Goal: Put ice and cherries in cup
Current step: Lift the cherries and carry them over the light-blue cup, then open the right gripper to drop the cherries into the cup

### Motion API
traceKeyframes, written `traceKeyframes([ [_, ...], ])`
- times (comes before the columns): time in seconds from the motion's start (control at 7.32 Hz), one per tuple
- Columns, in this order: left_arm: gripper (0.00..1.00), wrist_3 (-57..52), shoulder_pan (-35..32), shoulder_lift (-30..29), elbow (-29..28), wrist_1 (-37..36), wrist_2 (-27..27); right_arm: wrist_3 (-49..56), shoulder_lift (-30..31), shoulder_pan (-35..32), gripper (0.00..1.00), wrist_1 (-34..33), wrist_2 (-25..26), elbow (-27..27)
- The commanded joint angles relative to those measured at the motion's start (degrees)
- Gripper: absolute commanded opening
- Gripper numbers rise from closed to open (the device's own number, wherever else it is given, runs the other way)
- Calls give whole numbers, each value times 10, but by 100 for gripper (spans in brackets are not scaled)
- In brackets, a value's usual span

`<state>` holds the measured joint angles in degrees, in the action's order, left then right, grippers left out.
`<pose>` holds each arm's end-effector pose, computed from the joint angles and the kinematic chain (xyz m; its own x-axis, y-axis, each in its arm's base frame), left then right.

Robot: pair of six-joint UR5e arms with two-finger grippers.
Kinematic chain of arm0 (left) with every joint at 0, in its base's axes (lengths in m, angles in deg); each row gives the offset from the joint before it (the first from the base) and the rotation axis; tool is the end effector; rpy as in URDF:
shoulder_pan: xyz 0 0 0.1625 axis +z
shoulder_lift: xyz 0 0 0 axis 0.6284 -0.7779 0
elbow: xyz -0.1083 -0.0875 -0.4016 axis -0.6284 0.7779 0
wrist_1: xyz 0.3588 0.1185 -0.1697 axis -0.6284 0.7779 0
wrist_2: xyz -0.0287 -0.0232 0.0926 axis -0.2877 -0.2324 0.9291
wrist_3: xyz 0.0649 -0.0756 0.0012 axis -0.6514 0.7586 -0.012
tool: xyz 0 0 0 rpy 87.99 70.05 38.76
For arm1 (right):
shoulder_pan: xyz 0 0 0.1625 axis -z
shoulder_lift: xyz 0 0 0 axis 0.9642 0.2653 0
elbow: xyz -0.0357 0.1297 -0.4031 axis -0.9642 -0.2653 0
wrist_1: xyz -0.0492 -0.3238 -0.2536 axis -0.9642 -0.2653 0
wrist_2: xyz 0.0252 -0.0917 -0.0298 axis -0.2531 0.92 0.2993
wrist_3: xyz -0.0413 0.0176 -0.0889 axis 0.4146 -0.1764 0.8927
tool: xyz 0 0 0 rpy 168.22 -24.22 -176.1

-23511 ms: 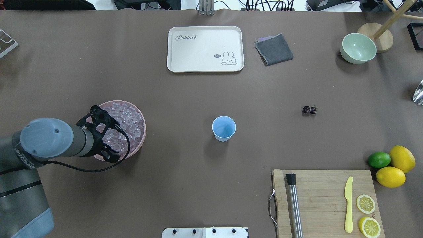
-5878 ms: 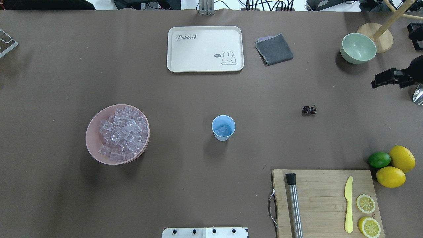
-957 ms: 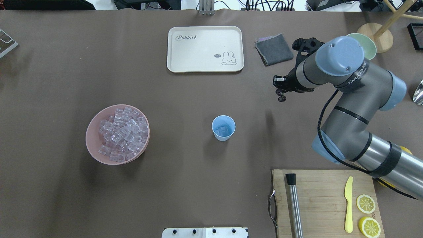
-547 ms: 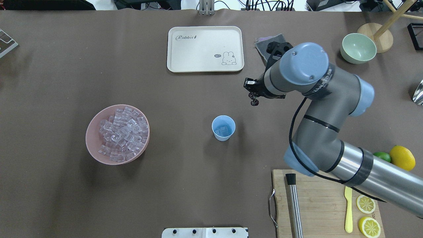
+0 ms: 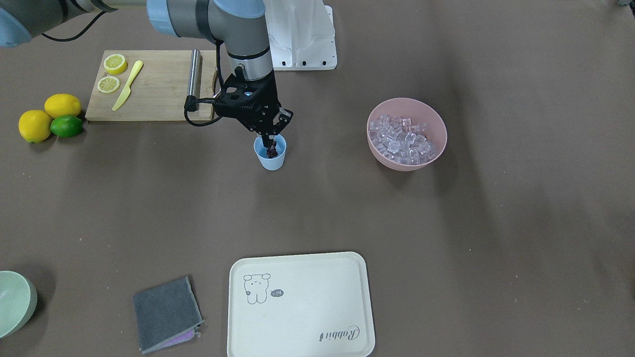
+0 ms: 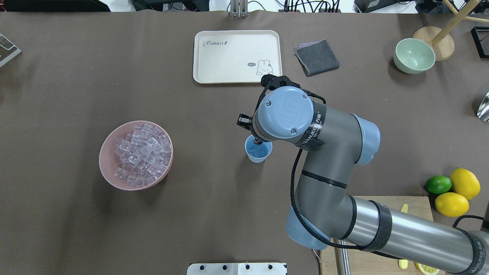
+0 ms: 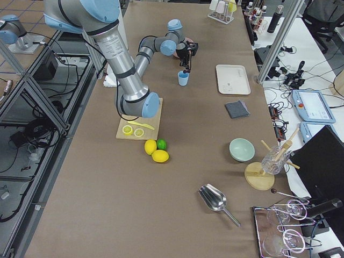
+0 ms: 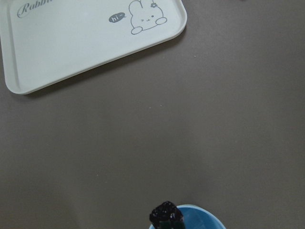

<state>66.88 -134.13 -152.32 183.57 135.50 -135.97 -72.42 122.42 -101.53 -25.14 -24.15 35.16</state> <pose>-0.1025 -0.4205 0.6445 0.6985 0.2987 -0.6503 -0.1759 0.9525 0.2485 -0.5195 -0.4065 0.1684 0.5735 0.2841 0.7684 -0.4067 0.9129 -0.0340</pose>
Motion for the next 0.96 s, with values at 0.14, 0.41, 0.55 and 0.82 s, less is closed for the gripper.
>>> traceKeyframes([
  [0.14,98,0,0,0,0,1,0,0,2,21,0,-14,1,0],
  [0.41,98,0,0,0,0,0,0,1,1,28,0,-18,4,-1],
  [0.55,98,0,0,0,-1,1,0,4,2,29,0,-15,4,-4],
  [0.82,98,0,0,0,-1,0,0,14,6,29,73,-15,9,-4],
])
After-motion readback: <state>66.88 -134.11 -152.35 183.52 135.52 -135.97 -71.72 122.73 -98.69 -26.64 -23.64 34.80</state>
